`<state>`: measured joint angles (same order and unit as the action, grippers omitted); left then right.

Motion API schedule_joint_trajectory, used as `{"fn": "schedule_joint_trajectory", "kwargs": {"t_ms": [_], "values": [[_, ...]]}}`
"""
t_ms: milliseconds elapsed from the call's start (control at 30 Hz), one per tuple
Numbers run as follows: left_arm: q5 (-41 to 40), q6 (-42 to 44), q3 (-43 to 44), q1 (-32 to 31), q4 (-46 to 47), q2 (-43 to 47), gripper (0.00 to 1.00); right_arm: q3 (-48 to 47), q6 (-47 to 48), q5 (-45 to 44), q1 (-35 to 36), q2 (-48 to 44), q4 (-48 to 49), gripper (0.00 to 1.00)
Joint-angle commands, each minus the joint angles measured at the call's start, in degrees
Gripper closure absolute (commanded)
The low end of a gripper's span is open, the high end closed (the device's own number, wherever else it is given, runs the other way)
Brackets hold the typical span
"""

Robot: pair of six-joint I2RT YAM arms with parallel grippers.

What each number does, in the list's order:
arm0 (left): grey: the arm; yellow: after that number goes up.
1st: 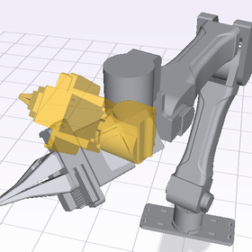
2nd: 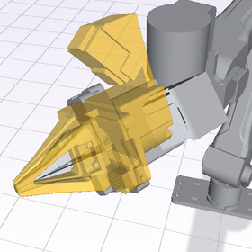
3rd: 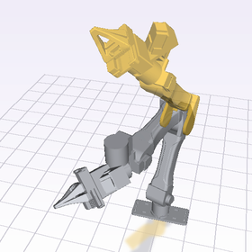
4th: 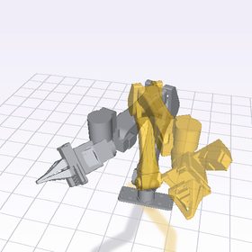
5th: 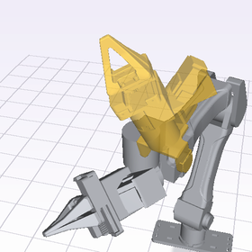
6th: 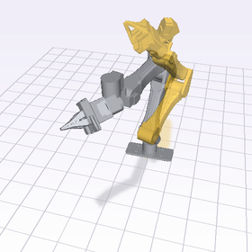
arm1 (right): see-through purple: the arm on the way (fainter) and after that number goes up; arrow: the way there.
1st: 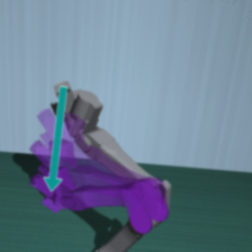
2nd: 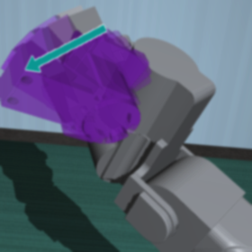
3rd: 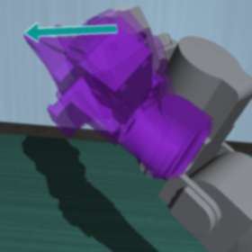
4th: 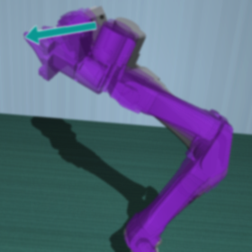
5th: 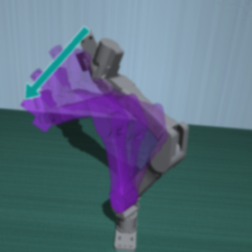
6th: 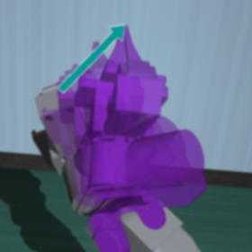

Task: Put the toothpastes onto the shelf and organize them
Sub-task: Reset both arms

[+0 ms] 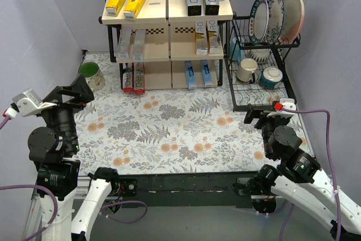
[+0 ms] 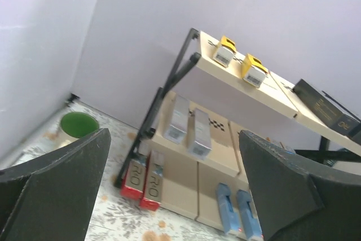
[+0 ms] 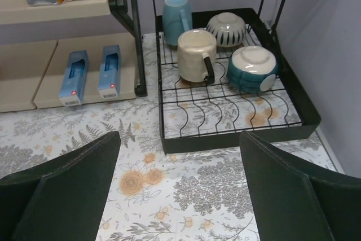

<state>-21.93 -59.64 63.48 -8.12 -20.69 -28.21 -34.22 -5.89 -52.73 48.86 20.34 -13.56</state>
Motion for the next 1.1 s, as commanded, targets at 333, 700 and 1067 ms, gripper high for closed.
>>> {"fn": "schedule_joint_trajectory", "kwargs": {"t_ms": [333,700,1067], "values": [[-5.5,8.0,1.6,-1.5,-6.1,1.6,0.02,-5.3,7.5,-5.3,0.0,0.7,5.6,0.05],[-7.2,9.1,-1.5,-3.0,-3.3,2.7,0.02,-5.7,6.8,-3.9,0.0,3.0,6.7,0.05],[-7.5,9.1,-3.4,-3.3,-2.0,3.3,0.02,-5.7,6.9,-3.1,0.0,5.1,7.7,0.05]]}}
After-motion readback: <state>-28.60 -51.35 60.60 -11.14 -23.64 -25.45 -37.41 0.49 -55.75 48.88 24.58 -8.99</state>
